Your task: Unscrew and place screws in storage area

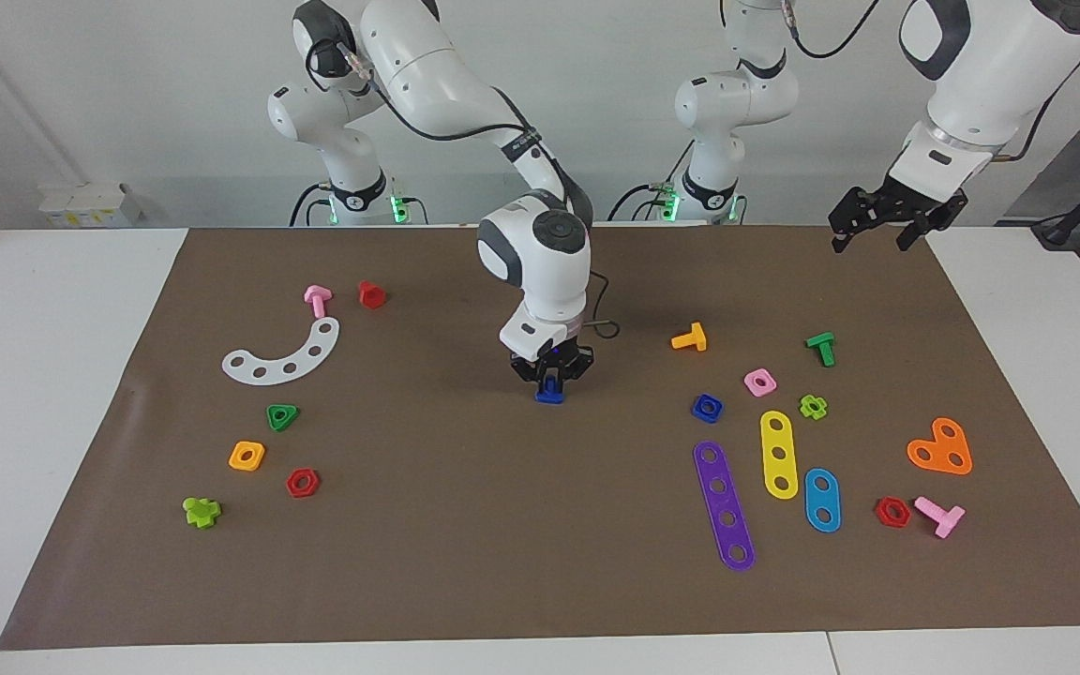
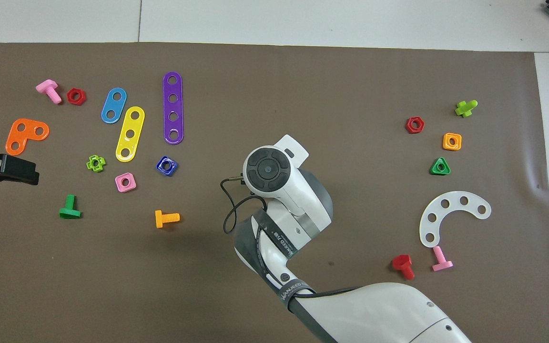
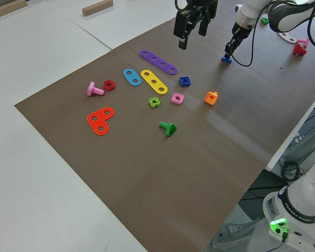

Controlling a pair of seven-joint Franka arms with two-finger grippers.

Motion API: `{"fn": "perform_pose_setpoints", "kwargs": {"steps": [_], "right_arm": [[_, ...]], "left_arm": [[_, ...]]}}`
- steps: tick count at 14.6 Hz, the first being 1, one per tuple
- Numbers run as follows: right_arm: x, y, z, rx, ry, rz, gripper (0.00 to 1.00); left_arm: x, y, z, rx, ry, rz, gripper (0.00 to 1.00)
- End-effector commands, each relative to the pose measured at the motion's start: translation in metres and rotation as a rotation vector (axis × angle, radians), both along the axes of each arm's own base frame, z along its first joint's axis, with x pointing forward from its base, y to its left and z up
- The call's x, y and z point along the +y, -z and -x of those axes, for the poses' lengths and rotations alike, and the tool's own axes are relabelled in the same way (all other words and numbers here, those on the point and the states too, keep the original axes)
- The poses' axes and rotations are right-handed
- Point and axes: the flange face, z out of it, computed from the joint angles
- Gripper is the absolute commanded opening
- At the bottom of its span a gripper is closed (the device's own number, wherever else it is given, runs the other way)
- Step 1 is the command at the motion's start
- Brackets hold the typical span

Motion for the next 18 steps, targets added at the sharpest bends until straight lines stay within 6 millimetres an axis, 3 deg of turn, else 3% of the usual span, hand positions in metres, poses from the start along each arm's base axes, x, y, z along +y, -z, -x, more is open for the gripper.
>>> {"fn": "perform_pose_setpoints", "kwargs": {"steps": [1, 3, 4, 5, 9, 11, 12, 15, 18], "right_arm": [[-0.005, -0.003, 0.004, -0.007, -0.026, -0.006, 0.33], [-0.005, -0.003, 0.004, -0.006, -0.029, -0.005, 0.29], [-0.005, -0.003, 0.004, -0.006, -0.029, -0.005, 0.05], [-0.005, -0.003, 0.004, -0.007, -0.027, -0.008, 0.0], [-0.006, -0.016, -0.003, -0.014, -0.015, -0.017, 0.0], [-0.021, -0.053, -0.013, -0.041, 0.014, -0.038, 0.0], [-0.036, -0.076, -0.017, -0.061, 0.036, -0.053, 0.0], [-0.114, -0.13, -0.037, -0.094, 0.099, -0.067, 0.0], [-0.203, -0.136, -0.043, -0.08, 0.091, -0.039, 0.0]], "left_arm": [[0.004, -0.004, 0.01, -0.004, -0.017, 0.015, 1.0], [0.004, -0.003, 0.01, -0.003, -0.014, 0.015, 1.0], [0.004, -0.004, 0.01, -0.003, -0.015, 0.015, 1.0], [0.004, -0.004, 0.01, -0.004, -0.017, 0.015, 1.0], [0.004, -0.004, 0.01, -0.004, -0.015, 0.015, 1.0], [0.004, -0.003, 0.01, -0.003, -0.015, 0.015, 1.0], [0.004, -0.003, 0.01, -0.003, -0.015, 0.015, 1.0], [0.004, -0.004, 0.01, -0.004, -0.017, 0.015, 1.0], [0.004, -0.003, 0.01, -0.001, -0.017, 0.015, 1.0]]}}
